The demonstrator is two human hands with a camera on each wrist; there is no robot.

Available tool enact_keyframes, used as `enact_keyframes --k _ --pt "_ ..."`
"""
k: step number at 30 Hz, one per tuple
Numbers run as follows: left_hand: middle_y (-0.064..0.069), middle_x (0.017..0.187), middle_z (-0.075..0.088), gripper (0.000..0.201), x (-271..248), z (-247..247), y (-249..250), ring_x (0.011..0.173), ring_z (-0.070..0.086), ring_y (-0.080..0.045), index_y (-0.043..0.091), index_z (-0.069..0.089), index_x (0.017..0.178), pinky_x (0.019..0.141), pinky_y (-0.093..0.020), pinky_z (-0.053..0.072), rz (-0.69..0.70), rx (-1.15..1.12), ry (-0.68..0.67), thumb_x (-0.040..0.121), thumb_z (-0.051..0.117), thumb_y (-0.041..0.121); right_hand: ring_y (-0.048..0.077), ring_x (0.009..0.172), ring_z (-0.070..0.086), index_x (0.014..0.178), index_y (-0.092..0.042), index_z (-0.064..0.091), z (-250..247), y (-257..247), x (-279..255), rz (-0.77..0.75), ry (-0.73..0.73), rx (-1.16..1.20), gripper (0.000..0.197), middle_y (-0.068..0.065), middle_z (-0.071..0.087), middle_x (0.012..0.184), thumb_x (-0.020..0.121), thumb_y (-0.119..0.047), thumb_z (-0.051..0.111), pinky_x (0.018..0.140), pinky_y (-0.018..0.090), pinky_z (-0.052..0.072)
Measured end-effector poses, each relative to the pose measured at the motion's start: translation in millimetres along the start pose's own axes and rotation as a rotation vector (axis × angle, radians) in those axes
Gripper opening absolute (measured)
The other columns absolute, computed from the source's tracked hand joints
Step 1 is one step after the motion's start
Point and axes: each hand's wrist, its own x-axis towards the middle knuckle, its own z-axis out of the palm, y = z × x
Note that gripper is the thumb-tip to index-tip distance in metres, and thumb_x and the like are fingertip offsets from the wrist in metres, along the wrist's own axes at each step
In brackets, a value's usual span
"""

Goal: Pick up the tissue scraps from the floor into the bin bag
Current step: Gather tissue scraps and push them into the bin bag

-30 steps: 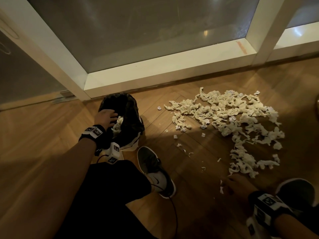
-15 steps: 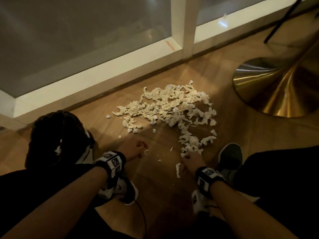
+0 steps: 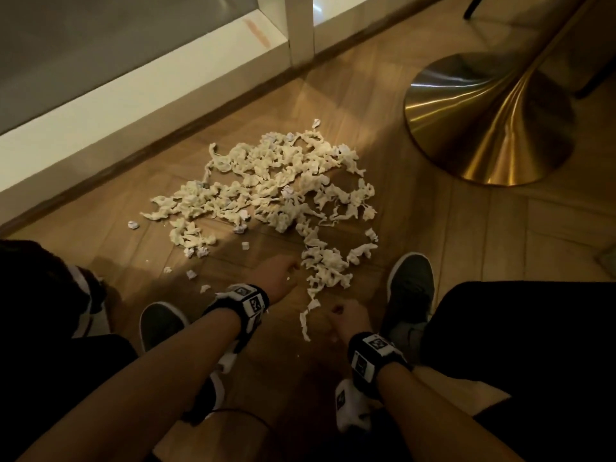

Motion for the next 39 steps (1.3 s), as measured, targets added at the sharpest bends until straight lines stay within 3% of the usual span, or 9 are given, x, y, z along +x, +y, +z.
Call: enact_keyframes --k 4,8,11,15,22,30,33,35,39 --pt "-0.004 0.141 0.037 0.049 41 17 22 0.111 0.055 -0.027 0.025 0.042 0.135 0.085 -0.040 0.051 0.115 0.182 -0.077 0.090 0.058 0.037 0.032 0.074 0.069 0.074 -0.010 0.066 9 17 23 0.131 -0.053 0.071 0.021 0.016 0.071 0.086 0.089 -0.010 0.052 0.063 0.037 0.059" --pt "-0.006 0.155 0.016 0.062 78 42 41 0.124 0.046 -0.031 0.027 0.034 0.141 0.091 -0.044 0.047 0.215 0.313 -0.141 0.087 0.061 0.039 0.031 0.065 0.067 0.072 -0.009 0.068 22 45 42 0.202 -0.090 0.094 0.024 0.015 0.071 0.080 0.084 -0.021 0.050 0.060 0.044 0.059" --pt "-0.008 0.155 0.013 0.061 97 55 45 0.120 0.049 -0.035 0.026 0.034 0.141 0.091 -0.050 0.047 0.228 0.340 -0.208 0.087 0.063 0.027 0.019 0.050 0.059 0.090 0.000 0.068 17 43 45 0.239 -0.124 0.133 0.026 0.019 0.070 0.085 0.091 -0.017 0.048 0.038 0.021 0.044" --pt "-0.009 0.146 0.030 0.058 110 58 37 0.124 0.044 -0.032 0.022 0.039 0.140 0.094 -0.043 0.045 0.190 0.225 -0.275 0.087 0.061 0.013 0.016 0.044 0.052 0.083 -0.002 0.065 7 38 49 0.238 -0.132 0.196 0.022 0.013 0.062 0.070 0.093 -0.009 0.047 0.034 0.015 0.033" --pt "-0.006 0.131 0.055 0.046 103 39 16 0.124 0.047 -0.023 0.015 0.058 0.129 0.101 -0.030 0.037 0.064 -0.165 -0.015 0.084 0.065 0.016 0.015 0.040 0.052 0.078 -0.008 0.061 -3 29 61 0.217 -0.092 0.218 0.022 0.009 0.061 0.063 0.095 -0.012 0.047 0.033 0.015 0.033" --pt "0.000 0.110 0.067 0.036 37 26 9 0.097 0.064 -0.015 0.019 0.072 0.109 0.078 -0.028 0.055 -0.131 -0.453 0.142 0.074 0.077 0.029 0.027 0.066 0.062 0.091 -0.011 0.067 -13 -15 40 -0.037 0.021 0.310 0.023 0.017 0.069 0.087 0.094 -0.024 0.048 0.053 0.032 0.047" --pt "0.000 0.078 0.069 0.013 9 33 7 0.071 0.064 -0.013 0.017 0.073 0.077 0.056 -0.025 0.048 -0.182 -0.389 0.160 0.075 0.074 0.031 0.022 0.073 0.069 0.093 -0.021 0.070 -13 -42 13 -0.213 0.027 0.310 0.016 0.005 0.071 0.088 0.091 -0.029 0.057 0.065 0.034 0.055" --pt "-0.001 0.058 0.059 0.028 -13 35 10 0.053 0.054 -0.013 0.015 0.064 0.059 0.047 -0.023 0.038 -0.239 -0.459 0.177 0.082 0.068 0.031 0.016 0.075 0.069 0.099 -0.018 0.070 -10 -54 -3 -0.321 -0.005 0.237 0.016 0.001 0.071 0.090 0.088 -0.028 0.064 0.063 0.025 0.052" --pt "-0.005 0.068 0.065 0.021 -50 34 16 0.058 0.059 -0.012 0.008 0.068 0.082 0.053 -0.022 0.047 -0.279 -0.750 0.096 0.090 0.059 0.024 0.009 0.077 0.066 0.098 -0.011 0.072 -11 -55 -28 -0.368 -0.021 0.110 0.017 0.003 0.071 0.090 0.084 -0.019 0.070 0.062 0.016 0.048"
